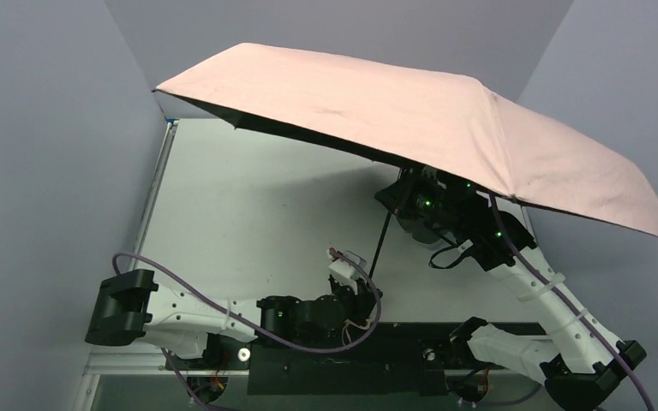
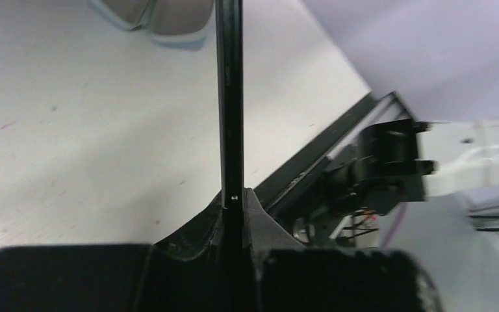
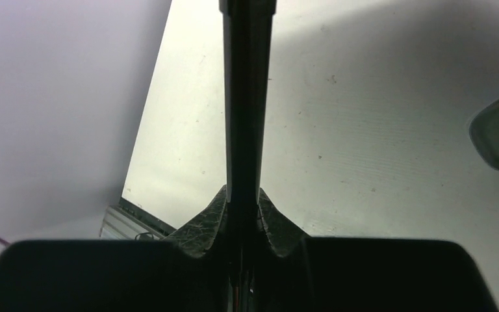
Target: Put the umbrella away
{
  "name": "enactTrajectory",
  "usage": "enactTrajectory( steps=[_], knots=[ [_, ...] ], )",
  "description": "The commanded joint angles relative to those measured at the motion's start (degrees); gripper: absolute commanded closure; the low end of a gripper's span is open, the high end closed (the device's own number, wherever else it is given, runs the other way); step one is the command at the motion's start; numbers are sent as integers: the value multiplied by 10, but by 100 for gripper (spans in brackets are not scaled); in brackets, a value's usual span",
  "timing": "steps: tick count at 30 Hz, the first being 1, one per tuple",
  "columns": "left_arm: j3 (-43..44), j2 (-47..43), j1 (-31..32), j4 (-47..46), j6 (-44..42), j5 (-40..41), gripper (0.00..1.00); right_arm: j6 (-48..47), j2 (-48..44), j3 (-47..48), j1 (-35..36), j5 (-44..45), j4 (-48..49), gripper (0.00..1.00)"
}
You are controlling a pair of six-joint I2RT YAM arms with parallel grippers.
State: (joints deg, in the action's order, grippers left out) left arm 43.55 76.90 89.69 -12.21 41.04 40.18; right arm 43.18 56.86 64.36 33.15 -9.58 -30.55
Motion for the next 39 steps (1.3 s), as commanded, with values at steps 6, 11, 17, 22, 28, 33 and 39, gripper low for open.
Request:
enactTrajectory(
  steps=[6, 11, 17, 22, 28, 33, 39],
  knots=[
    [-115, -112, -18, -315, -18, -158, 100, -51, 63, 192, 115, 249, -176, 100],
    [-175, -123, -39, -393, 28, -194, 100, -67, 89, 209, 155, 295, -197, 55],
    [-262, -118, -56, -502, 103, -194, 100, -93, 71, 160, 161, 251, -153, 14],
    [-275, -122, -57, -500, 122, -190, 100, -109, 19, 77, 152, 167, -64, 9],
    [-279, -130, -56, -497, 128, -191, 100, -76, -68, -62, 98, 40, 97, 8],
    [-279, -132, -55, -490, 133, -201, 100, -19, -99, -126, 28, -60, 220, 8],
    [-280, -145, -51, -483, 141, -206, 100, 36, -69, -125, -6, -113, 344, 9]
  ],
)
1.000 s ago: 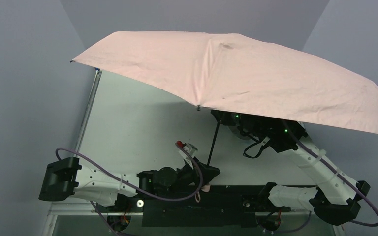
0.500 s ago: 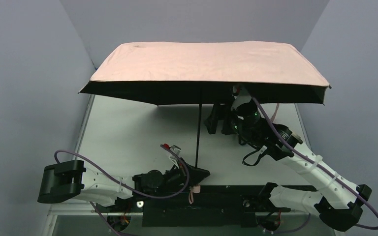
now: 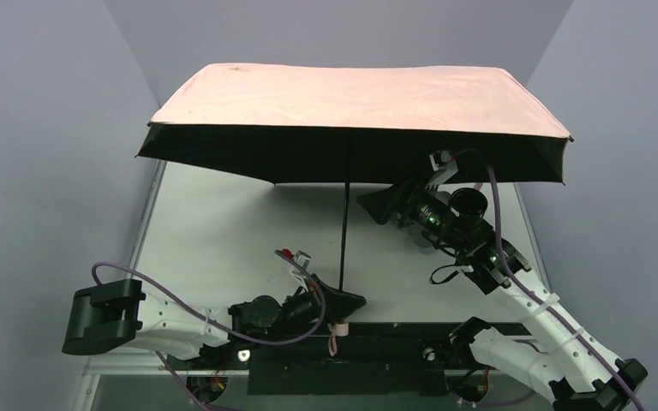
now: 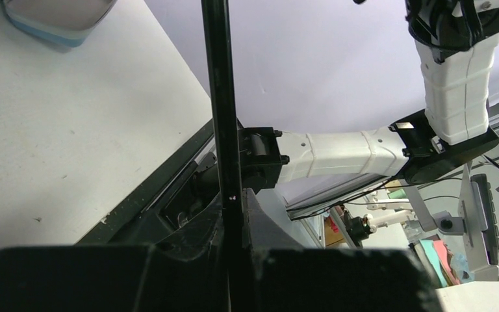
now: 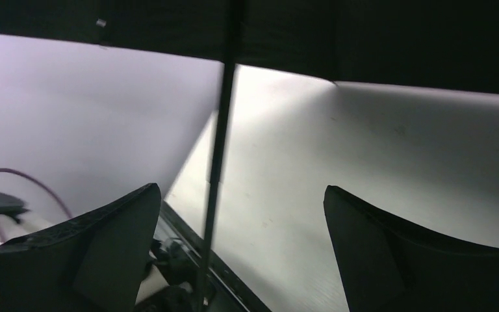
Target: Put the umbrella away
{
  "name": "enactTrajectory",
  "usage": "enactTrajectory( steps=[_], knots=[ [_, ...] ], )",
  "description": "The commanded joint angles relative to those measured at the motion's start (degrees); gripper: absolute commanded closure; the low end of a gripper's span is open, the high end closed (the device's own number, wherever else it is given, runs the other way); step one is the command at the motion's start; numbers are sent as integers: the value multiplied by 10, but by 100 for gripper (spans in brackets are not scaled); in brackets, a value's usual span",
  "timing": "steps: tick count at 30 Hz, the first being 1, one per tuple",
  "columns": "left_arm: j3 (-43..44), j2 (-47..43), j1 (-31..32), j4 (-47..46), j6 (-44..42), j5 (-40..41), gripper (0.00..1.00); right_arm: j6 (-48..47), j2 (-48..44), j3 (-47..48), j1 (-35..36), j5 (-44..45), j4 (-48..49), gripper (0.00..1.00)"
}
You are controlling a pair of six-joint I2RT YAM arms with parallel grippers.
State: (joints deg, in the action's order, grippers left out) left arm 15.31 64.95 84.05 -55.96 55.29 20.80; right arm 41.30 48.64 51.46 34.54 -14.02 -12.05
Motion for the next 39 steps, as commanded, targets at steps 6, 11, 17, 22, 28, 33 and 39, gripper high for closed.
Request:
enactTrajectory(
  steps=[6, 11, 17, 22, 28, 33, 39],
  knots=[
    [8, -50, 11, -28, -1, -17, 100, 222, 69, -40, -81, -134, 432, 10],
    [11, -68, 14, -21, 3, -24, 100, 301, 148, -22, -110, -146, 538, 11],
    [26, -86, 17, -10, 4, -37, 100, 392, 235, -10, -132, -147, 683, 14],
    [45, -90, 18, 7, 7, -48, 100, 451, 310, 15, -138, -148, 800, 17],
    [60, -89, 21, 13, 13, -61, 100, 496, 377, 51, -138, -140, 868, 23],
    [71, -87, 24, 26, 15, -66, 100, 510, 408, 70, -138, -135, 898, 29],
    [82, -79, 27, 34, 17, -69, 100, 533, 440, 83, -135, -133, 928, 37]
  ],
)
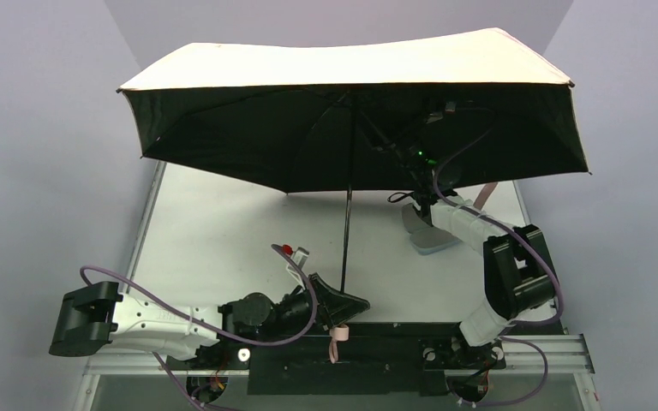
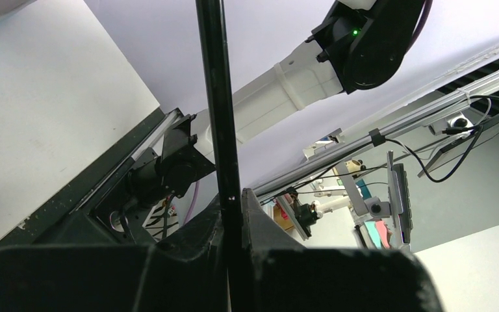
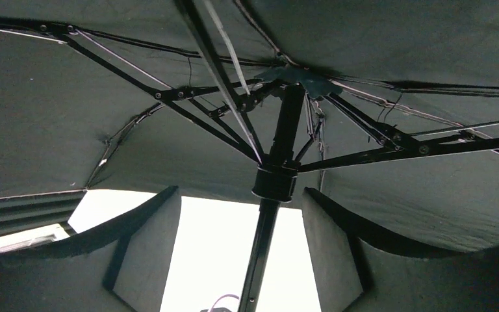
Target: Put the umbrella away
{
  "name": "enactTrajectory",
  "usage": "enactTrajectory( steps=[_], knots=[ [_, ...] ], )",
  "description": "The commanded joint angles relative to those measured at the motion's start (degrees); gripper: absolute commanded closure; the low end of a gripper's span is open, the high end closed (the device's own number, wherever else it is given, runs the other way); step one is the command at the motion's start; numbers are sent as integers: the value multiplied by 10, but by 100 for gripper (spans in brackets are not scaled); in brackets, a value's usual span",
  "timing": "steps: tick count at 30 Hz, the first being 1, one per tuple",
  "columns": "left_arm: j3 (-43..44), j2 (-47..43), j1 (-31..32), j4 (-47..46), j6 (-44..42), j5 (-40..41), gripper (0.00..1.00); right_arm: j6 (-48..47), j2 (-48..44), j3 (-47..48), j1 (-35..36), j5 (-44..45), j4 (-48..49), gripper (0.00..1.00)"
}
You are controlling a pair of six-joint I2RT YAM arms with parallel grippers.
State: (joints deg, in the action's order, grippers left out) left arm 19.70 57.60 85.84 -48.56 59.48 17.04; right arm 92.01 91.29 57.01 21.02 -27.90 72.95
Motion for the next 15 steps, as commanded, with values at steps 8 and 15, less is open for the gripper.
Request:
enactTrajectory(
  steps=[8, 15],
  knots=[
    [51, 5, 9, -26, -26, -35, 100, 30, 35, 37, 12, 18, 73, 39],
    [54, 3, 8, -16, -28, -32, 100, 30, 41, 34, 25, 57, 63, 38]
  ],
)
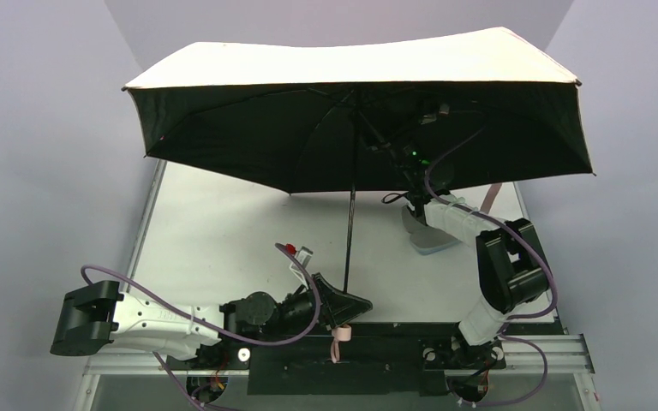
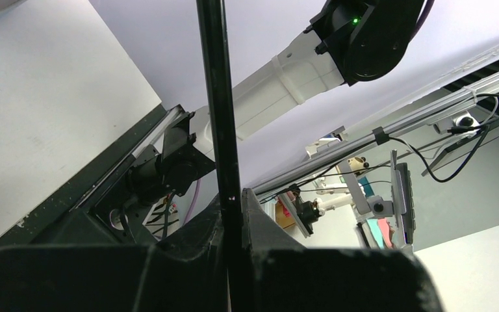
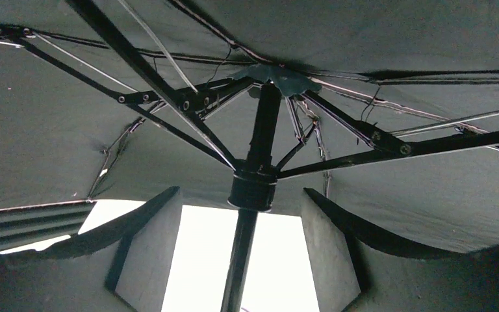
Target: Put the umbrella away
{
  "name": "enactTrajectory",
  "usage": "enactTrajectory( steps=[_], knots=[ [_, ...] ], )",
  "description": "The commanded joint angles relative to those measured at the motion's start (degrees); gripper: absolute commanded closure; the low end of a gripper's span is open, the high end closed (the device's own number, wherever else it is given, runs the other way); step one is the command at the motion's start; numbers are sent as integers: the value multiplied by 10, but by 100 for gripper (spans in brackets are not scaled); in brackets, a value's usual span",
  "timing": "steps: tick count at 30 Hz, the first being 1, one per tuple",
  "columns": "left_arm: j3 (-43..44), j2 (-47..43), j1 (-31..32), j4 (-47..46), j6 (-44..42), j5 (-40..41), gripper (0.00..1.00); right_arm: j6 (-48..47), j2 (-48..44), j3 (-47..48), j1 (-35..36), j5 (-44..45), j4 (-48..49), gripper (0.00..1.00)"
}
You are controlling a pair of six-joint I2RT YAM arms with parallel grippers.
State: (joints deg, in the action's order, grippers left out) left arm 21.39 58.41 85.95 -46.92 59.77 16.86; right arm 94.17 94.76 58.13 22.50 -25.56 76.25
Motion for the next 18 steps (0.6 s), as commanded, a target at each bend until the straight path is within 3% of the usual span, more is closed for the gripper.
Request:
enactTrajectory(
  steps=[1, 7, 18],
  knots=[
    [37, -4, 8, -31, -31, -30, 100, 7, 7, 26, 11, 42, 27, 38],
    [38, -2, 7, -30, -28, -31, 100, 15, 19, 32, 17, 69, 30, 49],
    [31, -4, 8, -34, -24, -31, 100, 65, 55, 42, 12, 110, 76, 49]
  ],
)
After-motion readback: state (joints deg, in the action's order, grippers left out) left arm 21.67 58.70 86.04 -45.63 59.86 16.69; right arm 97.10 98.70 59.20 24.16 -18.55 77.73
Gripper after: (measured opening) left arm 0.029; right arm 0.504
